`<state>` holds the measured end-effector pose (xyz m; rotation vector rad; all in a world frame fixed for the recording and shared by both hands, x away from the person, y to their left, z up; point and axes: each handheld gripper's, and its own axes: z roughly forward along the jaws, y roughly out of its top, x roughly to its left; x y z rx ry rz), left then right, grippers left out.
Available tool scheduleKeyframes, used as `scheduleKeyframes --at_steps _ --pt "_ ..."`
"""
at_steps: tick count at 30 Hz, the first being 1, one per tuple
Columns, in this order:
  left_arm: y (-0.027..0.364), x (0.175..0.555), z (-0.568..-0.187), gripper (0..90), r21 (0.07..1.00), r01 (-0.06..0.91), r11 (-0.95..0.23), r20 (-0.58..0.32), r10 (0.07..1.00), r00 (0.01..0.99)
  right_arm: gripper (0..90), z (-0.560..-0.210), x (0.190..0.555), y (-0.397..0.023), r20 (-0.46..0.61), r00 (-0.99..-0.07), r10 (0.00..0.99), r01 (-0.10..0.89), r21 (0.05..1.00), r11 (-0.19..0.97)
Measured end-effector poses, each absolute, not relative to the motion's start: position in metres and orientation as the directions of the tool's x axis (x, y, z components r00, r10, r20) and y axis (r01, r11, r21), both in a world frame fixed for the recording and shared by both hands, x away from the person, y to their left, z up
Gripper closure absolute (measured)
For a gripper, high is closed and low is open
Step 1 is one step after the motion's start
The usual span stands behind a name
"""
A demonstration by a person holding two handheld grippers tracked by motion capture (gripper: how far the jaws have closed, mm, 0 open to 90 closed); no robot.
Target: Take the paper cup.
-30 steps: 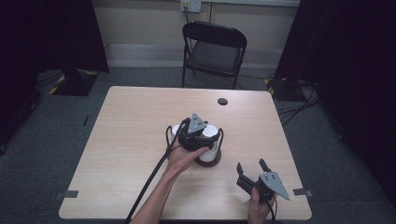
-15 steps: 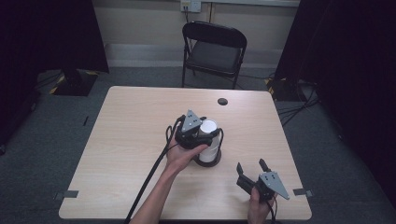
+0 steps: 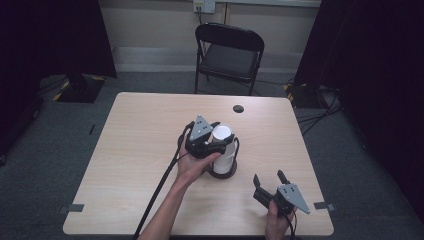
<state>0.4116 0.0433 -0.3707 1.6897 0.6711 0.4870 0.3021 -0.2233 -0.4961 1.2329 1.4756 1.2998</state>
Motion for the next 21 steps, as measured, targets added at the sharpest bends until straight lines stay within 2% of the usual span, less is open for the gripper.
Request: scheduleKeyframes --at_steps 4,7,10,21 --pt "0.045 0.412 -0.369 35.0 0.977 0.167 -0.132 -0.037 0.667 0.744 13.7 -0.496 0.302 -0.223 0.035 -0.208 0.978 0.158 0.987 -0.002" --pt "0.048 0.411 -0.367 35.0 0.978 0.181 -0.103 -0.071 0.653 0.754 13.7 -0.496 0.302 -0.223 0.036 -0.208 0.978 0.159 0.987 -0.003" --pt "0.048 0.408 -0.364 35.0 0.98 0.155 -0.122 -0.034 0.67 0.742 13.7 -0.496 0.302 -0.223 0.035 -0.208 0.978 0.159 0.987 -0.001" --pt "0.053 0.404 -0.357 35.0 0.988 0.131 -0.08 -0.044 0.667 0.743 13.7 -0.496 0.302 -0.223 0.032 -0.204 0.978 0.158 0.987 0.0"
